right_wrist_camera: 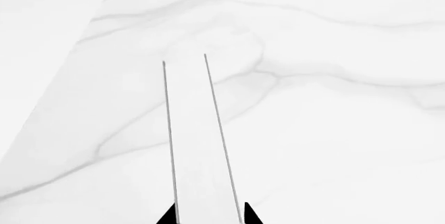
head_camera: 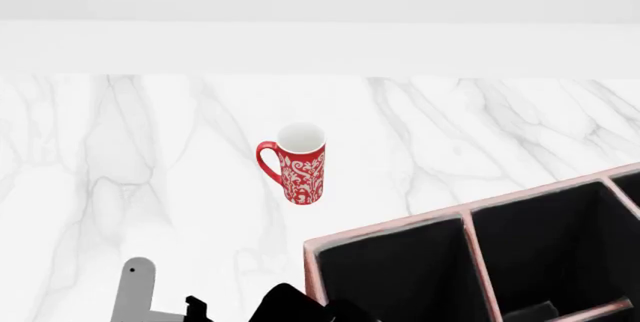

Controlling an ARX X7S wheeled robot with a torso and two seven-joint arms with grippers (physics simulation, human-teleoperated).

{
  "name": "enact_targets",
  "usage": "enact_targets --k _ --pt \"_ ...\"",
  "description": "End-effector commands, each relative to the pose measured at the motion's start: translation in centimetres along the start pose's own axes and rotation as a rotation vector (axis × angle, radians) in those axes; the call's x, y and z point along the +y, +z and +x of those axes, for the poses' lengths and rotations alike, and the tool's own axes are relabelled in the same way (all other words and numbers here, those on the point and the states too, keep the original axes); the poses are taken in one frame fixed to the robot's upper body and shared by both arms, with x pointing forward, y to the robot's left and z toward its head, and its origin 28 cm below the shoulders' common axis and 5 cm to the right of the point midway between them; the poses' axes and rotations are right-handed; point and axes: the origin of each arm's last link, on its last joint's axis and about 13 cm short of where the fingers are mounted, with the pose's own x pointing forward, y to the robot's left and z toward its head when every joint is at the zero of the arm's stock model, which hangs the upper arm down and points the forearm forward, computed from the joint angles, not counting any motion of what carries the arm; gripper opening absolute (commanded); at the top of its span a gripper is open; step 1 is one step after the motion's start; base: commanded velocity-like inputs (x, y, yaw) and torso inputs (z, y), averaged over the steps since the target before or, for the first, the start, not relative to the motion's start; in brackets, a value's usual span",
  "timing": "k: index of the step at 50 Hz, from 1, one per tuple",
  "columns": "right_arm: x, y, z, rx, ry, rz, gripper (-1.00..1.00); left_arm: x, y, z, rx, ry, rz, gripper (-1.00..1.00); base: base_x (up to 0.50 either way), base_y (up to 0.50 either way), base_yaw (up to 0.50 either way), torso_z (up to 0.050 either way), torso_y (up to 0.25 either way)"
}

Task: Pick up the book and place it in the right compartment of the caddy.

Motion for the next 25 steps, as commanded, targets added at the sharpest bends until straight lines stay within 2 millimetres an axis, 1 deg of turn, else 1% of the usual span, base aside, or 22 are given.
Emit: enact_targets --k 1,8,10,14,17,25 --pt "0.1 -0.1 0.3 -0.014 0.015 -0.005 -1.0 -0.1 0.0 0.0 -0.001 -0.005 0.003 1.0 0.0 0.0 0.0 0.0 0.0" --pt "0.1 0.1 0.1 -0.025 -0.009 0.0 -1.0 -0.1 -0.1 -0.1 0.0 -0.008 0.005 1.0 0.0 0.0 0.0 0.0 0.0" --pt "0.1 0.6 -0.2 -0.041 -0.043 0.001 -1.0 0.0 0.0 -0.1 -0.002 -0.006 0.003 1.0 0.0 0.0 0.0 0.0 0.0" --pt "0.1 2.3 -1.4 -0.104 -0.124 0.001 -1.0 0.0 -0.1 -0.1 -0.001 -0.006 0.003 1.0 0.0 0.0 0.0 0.0 0.0" --pt "0.7 3.3 -2.3 -0.1 -0.137 -0.027 -1.0 0.0 -0.1 -0.1 -0.003 -0.006 0.001 1.0 0.0 0.0 0.0 0.0 0.0" --pt "0.8 4.6 -3.4 -0.139 -0.24 0.001 -1.0 0.1 -0.1 -0.1 -0.003 -0.007 0.0 1.0 0.0 0.0 0.0 0.0 0.001"
